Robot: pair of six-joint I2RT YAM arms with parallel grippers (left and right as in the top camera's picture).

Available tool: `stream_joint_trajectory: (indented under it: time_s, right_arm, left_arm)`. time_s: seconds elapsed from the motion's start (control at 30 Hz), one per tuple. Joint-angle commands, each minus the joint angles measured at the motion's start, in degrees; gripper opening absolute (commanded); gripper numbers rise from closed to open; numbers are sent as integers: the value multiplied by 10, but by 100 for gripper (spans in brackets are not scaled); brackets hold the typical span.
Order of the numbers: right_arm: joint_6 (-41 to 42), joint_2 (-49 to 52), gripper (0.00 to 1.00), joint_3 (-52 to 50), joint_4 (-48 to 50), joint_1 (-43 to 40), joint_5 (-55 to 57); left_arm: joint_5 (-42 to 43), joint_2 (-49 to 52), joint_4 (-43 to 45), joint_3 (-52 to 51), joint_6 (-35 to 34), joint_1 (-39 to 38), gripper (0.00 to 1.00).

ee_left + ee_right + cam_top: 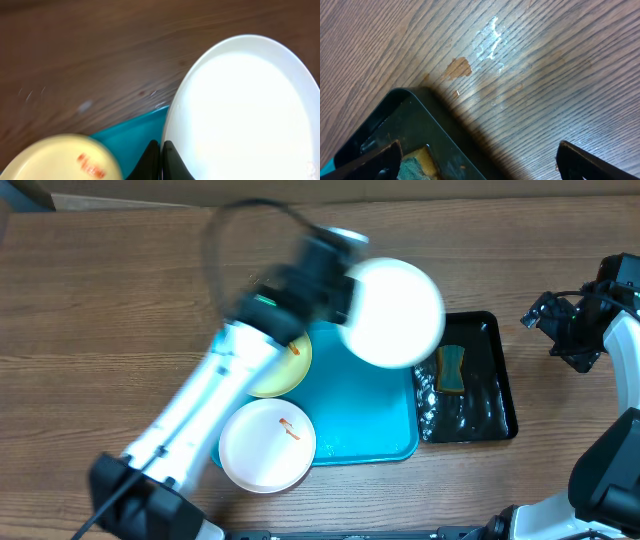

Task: Clean dirty plates on tray and stack at the side
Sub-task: 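Carry the white plate with the left gripper to the table's left side, then lower the white plate onto the table and release it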

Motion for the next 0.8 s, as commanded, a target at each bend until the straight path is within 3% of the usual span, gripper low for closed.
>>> stream_joint_trajectory:
  time_s: [0.0,0.2,0.4,0.57,0.77]
  right_arm:
    - [1,-2,100,10,3,-1,3]
    - [1,-2,100,10,3,-1,3]
    - [1,-2,100,10,3,-1,3]
    - [1,-2,100,10,3,-1,3]
    - [1,-2,100,10,3,-1,3]
  left_arm:
    - [163,-14,-46,8,-25,130,4]
    - [185,-2,-116,7,-20,363,4]
    - [172,-1,-125,-6,-38,531,4]
    - [98,5,-77,-54,-61,609,4]
    - [80,5,54,-182,-68,627,4]
